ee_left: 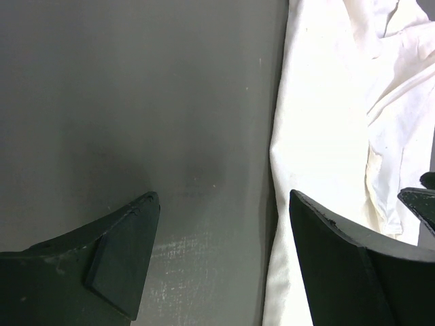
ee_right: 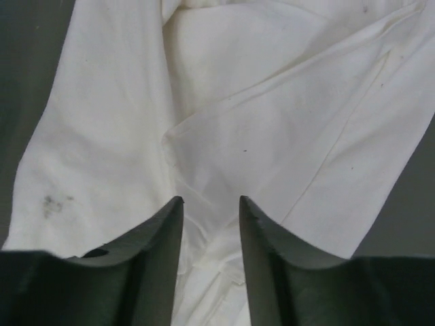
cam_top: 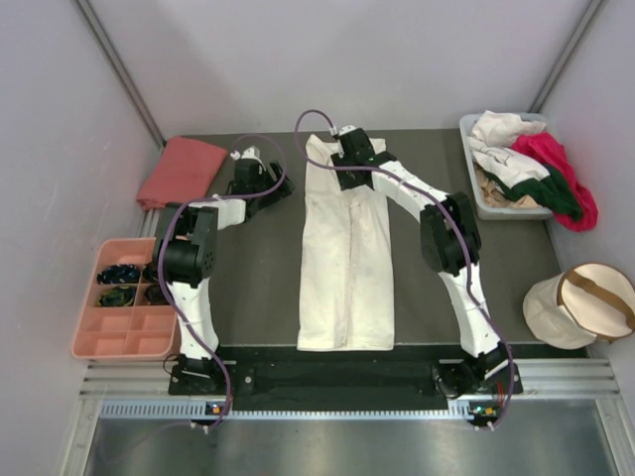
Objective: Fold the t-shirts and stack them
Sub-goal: Grab the bottom of the folded rectangular tshirt with both arms
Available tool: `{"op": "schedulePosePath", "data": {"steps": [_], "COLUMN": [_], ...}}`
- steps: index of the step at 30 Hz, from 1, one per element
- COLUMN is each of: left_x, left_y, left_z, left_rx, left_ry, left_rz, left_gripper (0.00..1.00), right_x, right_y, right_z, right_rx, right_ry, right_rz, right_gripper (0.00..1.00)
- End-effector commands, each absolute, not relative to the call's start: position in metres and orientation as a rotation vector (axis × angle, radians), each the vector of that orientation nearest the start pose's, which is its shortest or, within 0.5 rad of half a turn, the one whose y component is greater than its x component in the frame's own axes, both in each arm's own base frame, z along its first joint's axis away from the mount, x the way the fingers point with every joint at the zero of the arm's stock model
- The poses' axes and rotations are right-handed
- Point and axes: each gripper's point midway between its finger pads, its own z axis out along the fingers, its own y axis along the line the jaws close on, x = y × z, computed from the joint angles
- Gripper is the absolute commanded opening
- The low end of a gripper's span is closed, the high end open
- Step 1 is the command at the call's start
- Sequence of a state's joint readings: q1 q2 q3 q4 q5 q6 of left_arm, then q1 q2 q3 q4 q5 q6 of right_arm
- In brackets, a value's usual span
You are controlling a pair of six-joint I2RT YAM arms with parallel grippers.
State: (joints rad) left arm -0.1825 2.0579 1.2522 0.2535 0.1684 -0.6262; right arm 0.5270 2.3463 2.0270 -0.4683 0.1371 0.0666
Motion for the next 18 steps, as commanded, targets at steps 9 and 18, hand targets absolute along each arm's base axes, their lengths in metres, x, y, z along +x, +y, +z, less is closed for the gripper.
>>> {"op": "schedulePosePath", "data": {"steps": [9, 18], "left_x": [0.528, 0.529], "left_y": [-0.155, -0.155], "left_z": [0.055, 0.052], "left_rx": [-0.366, -0.362], "left_ry": [2.145, 2.15], "left_rz": [-0.665, -0.661], "left_gripper": [0.81, 0.81], "right_x": [0.54, 0.545], "right_y": [0.326, 0.328], "right_z": [0.122, 0.101], "right_rx": [-0.524, -0.529], "right_ry": [2.194, 2.221], "right_rz": [0.259, 0.247], "right_gripper": [0.47, 0.47]}}
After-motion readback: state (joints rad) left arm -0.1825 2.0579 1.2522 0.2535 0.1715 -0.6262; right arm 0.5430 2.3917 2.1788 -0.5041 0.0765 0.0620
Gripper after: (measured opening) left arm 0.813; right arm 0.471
